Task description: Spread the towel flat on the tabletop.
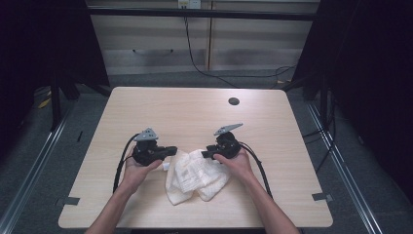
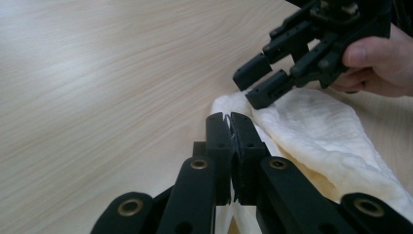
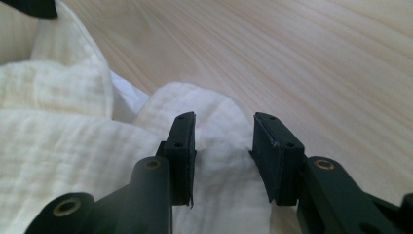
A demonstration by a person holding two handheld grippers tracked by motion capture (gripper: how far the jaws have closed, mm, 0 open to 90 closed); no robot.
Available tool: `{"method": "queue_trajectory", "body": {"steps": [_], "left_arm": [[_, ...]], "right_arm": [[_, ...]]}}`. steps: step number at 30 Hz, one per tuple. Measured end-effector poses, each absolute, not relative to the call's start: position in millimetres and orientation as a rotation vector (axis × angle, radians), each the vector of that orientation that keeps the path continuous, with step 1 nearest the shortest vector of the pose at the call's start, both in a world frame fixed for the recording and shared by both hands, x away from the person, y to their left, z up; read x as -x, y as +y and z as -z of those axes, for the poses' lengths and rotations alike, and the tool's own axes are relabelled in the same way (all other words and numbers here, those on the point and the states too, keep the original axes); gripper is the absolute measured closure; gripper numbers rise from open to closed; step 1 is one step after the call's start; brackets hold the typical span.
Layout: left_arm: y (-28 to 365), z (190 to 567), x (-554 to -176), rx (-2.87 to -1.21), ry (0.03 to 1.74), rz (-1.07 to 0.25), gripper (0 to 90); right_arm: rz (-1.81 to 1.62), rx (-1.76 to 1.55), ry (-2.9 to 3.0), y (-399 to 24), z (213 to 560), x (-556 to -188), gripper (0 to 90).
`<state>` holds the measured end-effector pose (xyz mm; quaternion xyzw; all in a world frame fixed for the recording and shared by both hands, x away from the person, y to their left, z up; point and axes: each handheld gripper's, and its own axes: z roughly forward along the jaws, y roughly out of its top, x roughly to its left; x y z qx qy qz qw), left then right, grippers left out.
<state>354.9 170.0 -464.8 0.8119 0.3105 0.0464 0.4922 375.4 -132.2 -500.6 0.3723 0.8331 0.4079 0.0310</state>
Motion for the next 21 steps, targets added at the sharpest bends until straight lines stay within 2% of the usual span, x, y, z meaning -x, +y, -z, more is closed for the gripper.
{"method": "queue_trajectory", "body": {"steps": [3, 5, 6, 7, 8, 21], "left_arm": [[177.7, 464.2, -356.3, -1.958, 0.777, -0.130, 87.7], [179.4, 463.9, -356.5, -1.950, 0.787, -0.132, 87.7], [179.4, 463.9, -356.5, -1.950, 0.787, -0.132, 87.7], [180.1, 463.5, -356.5, -1.948, 0.790, -0.135, 87.7], [181.6, 462.4, -356.1, -1.949, 0.790, -0.145, 87.7], [206.8, 461.8, -353.5, -1.933, 0.843, -0.184, 87.8]], "right_arm": [[-1.228, -1.120, 2.560, -135.7, 504.7, -368.0, 65.2], [-1.199, -1.103, 2.573, -135.3, 503.7, -364.3, 74.2], [-1.199, -1.103, 2.573, -135.3, 503.7, -364.3, 74.2], [-1.170, -1.080, 2.579, -135.2, 503.1, -361.7, 84.5], [-1.168, -1.087, 2.575, -135.6, 503.0, -361.0, 86.7], [-1.135, -1.204, 2.440, -178.9, 485.2, -352.7, 88.3]]}}
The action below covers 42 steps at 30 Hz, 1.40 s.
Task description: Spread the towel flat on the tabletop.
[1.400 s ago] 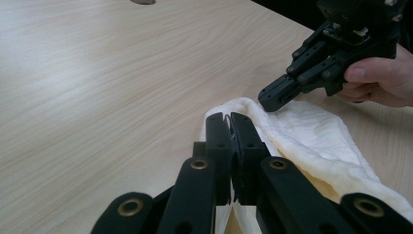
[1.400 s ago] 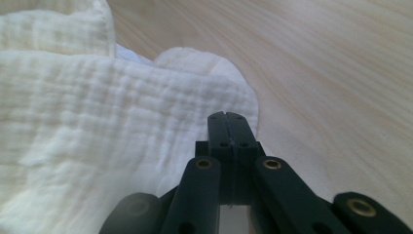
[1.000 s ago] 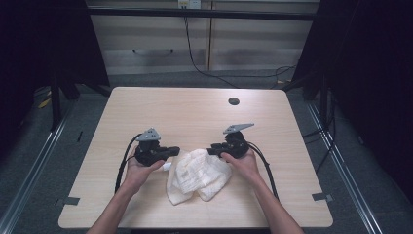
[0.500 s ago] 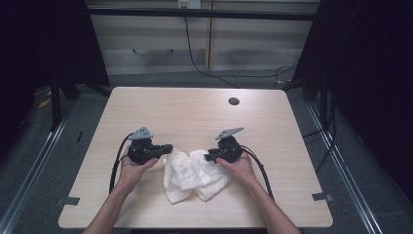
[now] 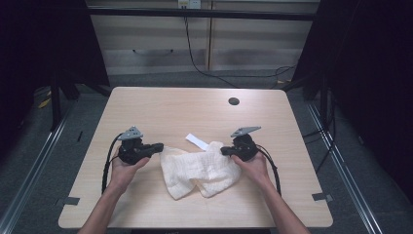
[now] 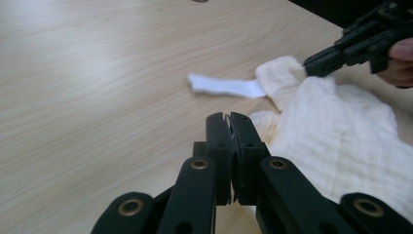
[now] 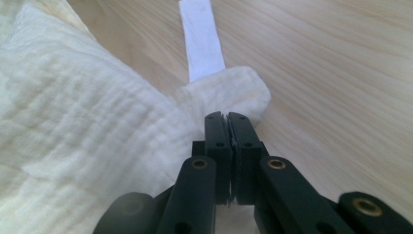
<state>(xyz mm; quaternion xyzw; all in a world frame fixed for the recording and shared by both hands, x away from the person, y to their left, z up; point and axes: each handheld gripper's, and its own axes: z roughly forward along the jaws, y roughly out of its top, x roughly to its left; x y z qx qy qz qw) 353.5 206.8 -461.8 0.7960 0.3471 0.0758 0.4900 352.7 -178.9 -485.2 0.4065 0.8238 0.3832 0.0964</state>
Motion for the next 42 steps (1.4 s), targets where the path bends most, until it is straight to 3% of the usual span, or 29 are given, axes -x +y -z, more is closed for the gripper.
{"method": "queue_trajectory", "body": {"steps": [13, 17, 23, 31, 39, 41, 42], "left_arm": [[202.7, 471.8, -346.3, -2.032, 0.825, -0.174, 87.9], [200.7, 480.2, -345.3, -2.069, 0.829, -0.162, 87.9], [201.2, 481.8, -348.6, -2.058, 0.841, -0.161, 87.8], [201.7, 486.4, -351.9, -2.060, 0.851, -0.155, 87.8], [201.2, 489.7, -353.5, -2.054, 0.859, -0.143, 87.6], [201.2, 489.6, -353.8, -2.049, 0.864, -0.141, 87.5], [202.0, 489.0, -354.3, -2.048, 0.861, -0.144, 87.6]], "right_arm": [[-1.072, -1.192, 2.500, -198.0, 494.4, -293.4, 82.2], [-1.086, -1.212, 2.477, -208.2, 488.7, -283.8, 72.9], [-1.152, -1.265, 2.374, -223.8, 478.1, -308.0, 65.7], [-1.181, -1.295, 2.366, -217.6, 489.1, -354.9, 63.5], [-1.159, -1.300, 2.401, -215.9, 504.9, -364.4, 61.9], [-1.168, -1.304, 2.398, -215.2, 505.9, -364.6, 65.3], [-1.158, -1.289, 2.407, -213.2, 506.2, -364.1, 77.0]]}}
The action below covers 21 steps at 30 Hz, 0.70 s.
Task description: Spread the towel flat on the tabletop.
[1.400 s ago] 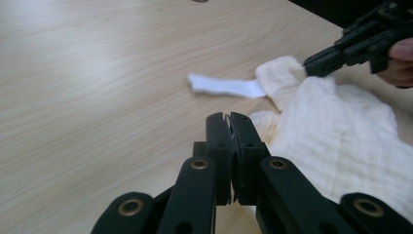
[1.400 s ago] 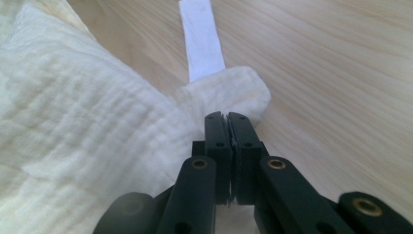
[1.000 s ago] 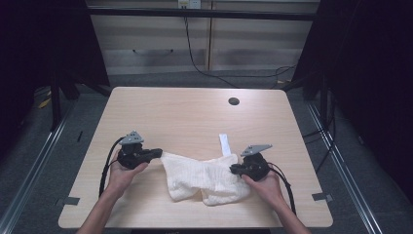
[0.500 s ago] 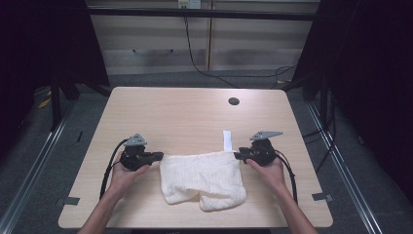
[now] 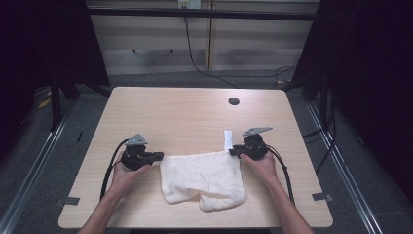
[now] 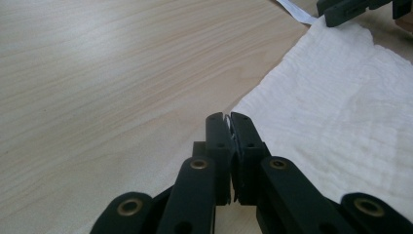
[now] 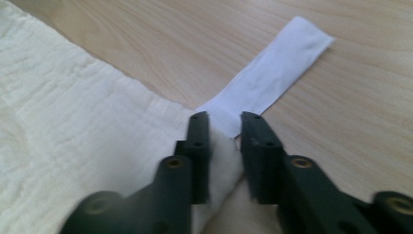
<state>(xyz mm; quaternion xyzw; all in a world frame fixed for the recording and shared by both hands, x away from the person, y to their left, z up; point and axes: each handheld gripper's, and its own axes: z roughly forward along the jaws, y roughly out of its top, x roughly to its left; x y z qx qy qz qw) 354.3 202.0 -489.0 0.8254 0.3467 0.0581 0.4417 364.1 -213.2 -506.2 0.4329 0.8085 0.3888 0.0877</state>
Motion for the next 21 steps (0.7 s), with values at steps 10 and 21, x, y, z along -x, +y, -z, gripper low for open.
{"method": "queue_trajectory", "body": {"steps": [10, 21], "left_arm": [[205.8, 483.9, -355.0, -1.993, 0.871, -0.131, 87.6], [209.0, 458.6, -354.3, -1.883, 0.835, -0.124, 87.7]], "right_arm": [[-1.242, -1.278, 2.366, -222.2, 487.4, -358.7, 87.4], [-1.363, -1.218, 2.304, -227.4, 449.3, -351.5, 87.6]]}}
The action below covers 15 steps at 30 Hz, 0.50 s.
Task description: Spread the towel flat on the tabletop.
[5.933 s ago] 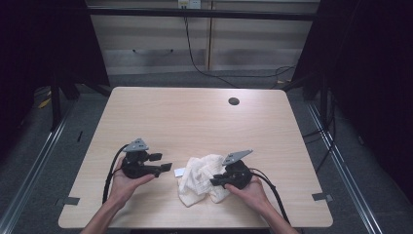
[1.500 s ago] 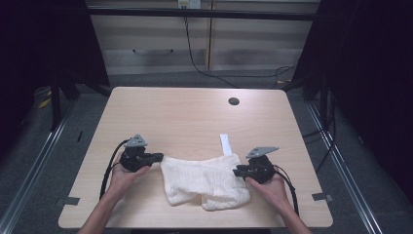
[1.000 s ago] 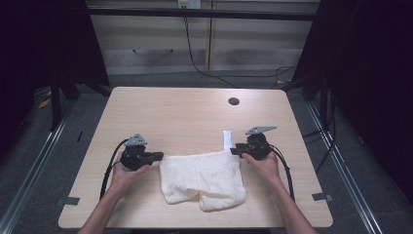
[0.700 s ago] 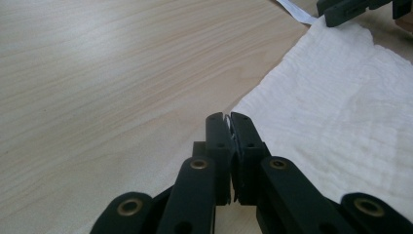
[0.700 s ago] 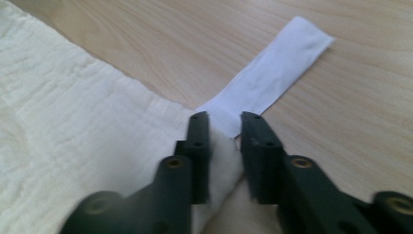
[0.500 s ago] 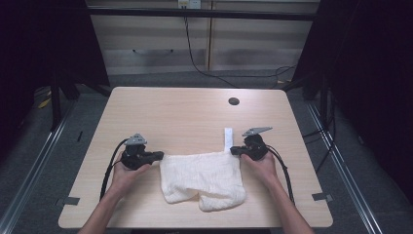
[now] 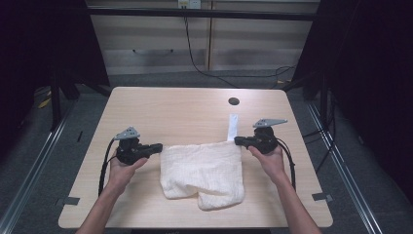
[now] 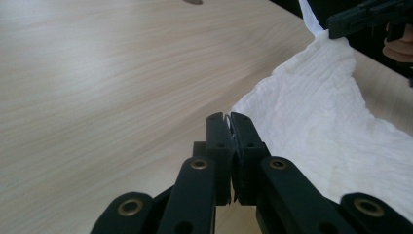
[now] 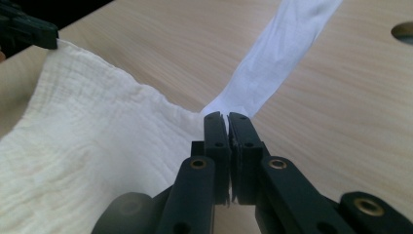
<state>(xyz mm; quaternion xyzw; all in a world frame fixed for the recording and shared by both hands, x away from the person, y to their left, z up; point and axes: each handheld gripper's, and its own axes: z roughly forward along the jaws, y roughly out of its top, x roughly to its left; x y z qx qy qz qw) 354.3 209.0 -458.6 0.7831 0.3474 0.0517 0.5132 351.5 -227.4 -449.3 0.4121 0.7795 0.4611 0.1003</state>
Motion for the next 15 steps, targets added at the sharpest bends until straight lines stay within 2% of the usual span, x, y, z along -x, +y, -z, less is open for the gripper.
{"method": "queue_trajectory", "body": {"steps": [6, 15], "left_arm": [[209.6, 445.4, -355.7, -1.837, 0.802, -0.112, 87.7], [213.3, 411.0, -364.2, -1.827, 0.774, -0.166, 87.7]], "right_arm": [[-1.408, -1.175, 2.275, -228.9, 425.2, -349.9, 87.8], [-1.444, -1.148, 2.233, -233.4, 394.7, -351.6, 87.8]]}}
